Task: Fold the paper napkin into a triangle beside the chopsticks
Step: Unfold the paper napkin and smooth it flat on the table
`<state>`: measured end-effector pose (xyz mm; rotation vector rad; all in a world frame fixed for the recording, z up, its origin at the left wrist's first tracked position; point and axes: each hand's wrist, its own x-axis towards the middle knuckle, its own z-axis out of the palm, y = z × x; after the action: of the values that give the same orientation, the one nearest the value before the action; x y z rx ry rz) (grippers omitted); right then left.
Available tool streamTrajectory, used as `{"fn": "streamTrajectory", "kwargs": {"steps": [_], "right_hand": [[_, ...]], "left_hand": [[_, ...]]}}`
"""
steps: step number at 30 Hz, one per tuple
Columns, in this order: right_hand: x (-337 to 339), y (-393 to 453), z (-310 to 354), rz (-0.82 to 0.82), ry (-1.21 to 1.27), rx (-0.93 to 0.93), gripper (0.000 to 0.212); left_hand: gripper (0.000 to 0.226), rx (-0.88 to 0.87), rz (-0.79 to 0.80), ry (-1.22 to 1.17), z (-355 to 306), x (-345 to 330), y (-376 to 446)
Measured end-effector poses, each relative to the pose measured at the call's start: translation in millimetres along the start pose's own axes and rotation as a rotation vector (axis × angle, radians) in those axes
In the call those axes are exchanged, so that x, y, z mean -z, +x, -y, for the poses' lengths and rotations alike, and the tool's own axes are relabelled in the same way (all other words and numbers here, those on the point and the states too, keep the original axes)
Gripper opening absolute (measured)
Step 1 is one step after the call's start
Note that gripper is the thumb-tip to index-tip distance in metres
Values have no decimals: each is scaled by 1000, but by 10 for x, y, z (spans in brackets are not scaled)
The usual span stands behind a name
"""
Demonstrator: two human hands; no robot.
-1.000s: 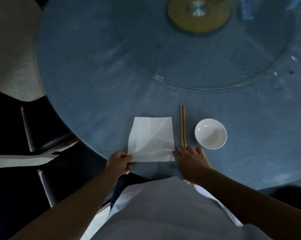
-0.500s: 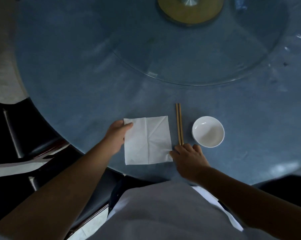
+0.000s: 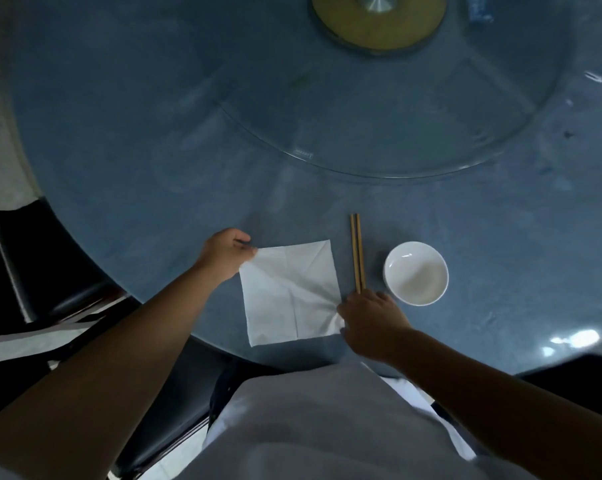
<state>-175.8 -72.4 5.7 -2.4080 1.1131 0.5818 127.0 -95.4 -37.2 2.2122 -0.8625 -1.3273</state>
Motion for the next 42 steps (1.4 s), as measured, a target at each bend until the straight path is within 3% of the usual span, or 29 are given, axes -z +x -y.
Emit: {"fn": "streamTrajectory", "kwargs": {"steps": [6,10,15,21,24,28,32,34,38,42], "right_hand": [[421,651,13,-112,120,-47,31],[556,1100,-11,-170,65,17,41],[576,1422,-71,-78,44,96,49],[705,1732,10,30,228,133,22],[862,1895,48,35,384,60,13],[966,2038,9,-21,389,-50,15],[850,1935,57,-271,263,-79,43],[700,1805,212,-392,169,-74,56],[254,1631,653,-314,102,41,68],[-39,1688,770,-222,32,32,67]], "left_hand": [[13,-155,142,467,-151,125,8],[16,-210,250,607,-140,177,-5],[8,-283,195,494,-51,269,-20],[10,-313,62,320,-16,448,40],[7,-285,22,283,-20,584,135],[5,-244,-109,322,-82,674,306],[53,-337,-315,568,-67,477,279],[65,-403,-334,674,9,266,121],[69,-505,-195,845,288,-169,-130],[67,-486,-195,925,479,-250,-145]]}}
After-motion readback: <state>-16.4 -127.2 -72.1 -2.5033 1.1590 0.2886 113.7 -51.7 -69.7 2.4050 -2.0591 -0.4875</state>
